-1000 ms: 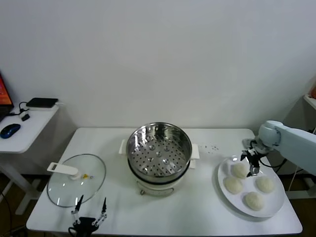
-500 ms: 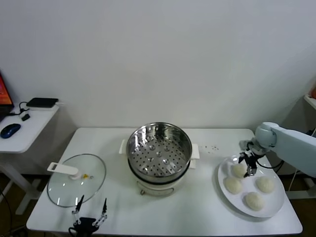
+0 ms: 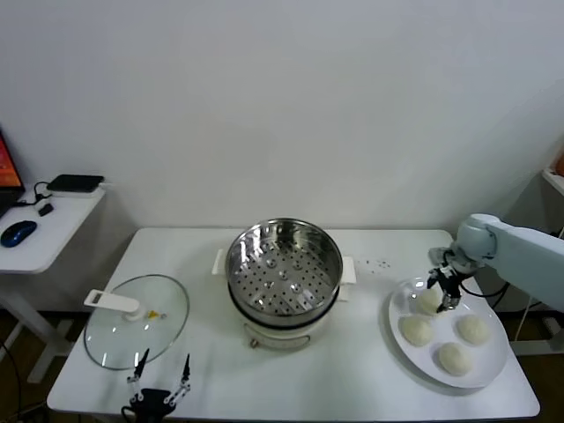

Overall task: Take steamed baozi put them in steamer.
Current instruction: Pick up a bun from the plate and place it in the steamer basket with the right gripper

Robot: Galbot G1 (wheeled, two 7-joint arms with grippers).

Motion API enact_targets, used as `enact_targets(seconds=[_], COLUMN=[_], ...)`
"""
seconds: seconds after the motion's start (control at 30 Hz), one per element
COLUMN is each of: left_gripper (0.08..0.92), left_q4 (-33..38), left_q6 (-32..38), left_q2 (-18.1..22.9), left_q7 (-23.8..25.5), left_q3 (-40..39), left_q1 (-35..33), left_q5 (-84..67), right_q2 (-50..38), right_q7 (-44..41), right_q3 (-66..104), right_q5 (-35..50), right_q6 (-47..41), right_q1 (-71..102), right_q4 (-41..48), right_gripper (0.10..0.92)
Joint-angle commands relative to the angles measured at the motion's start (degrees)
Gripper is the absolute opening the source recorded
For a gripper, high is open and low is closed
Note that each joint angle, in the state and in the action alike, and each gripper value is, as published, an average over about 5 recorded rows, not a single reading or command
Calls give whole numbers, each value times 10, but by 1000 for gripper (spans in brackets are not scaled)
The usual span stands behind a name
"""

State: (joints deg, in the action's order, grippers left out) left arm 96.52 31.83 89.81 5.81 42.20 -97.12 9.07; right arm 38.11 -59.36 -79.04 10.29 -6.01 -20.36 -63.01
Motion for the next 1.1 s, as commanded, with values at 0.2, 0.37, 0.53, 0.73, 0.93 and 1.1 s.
enact_targets(seconds=[0.2,0.37,0.53,0.73,0.93,1.1], left_gripper=[823,823,823,823,823,823], left_q4=[2,4,7,8,12,14], left_q6=[1,2,2,4,5,5], left_q2=[-1,-3,-4,-5,-2,1], left_q7=[-1,-2,-2,-2,-3,-3], left_q3=[0,0,-1,0,5,11], left_q1=[0,0,1,-1,-1,-1], left_q5=[3,2,2,2,2,-2], right_q2=[-13,14,67,163,280,361], right_q7=[-4,-7,-5,1,21,31], right_q3=[-111,-182,-203,-167,-129,-118], right_q5=[43,75,118,149,137,103], right_q6=[6,34,57,110,193,280], right_q1=[-174,-298,-390,-430,-402,-336], right_q4=[-111,-174,-223,-221,-165,-94], right_gripper=[679,677,671,670,670,670])
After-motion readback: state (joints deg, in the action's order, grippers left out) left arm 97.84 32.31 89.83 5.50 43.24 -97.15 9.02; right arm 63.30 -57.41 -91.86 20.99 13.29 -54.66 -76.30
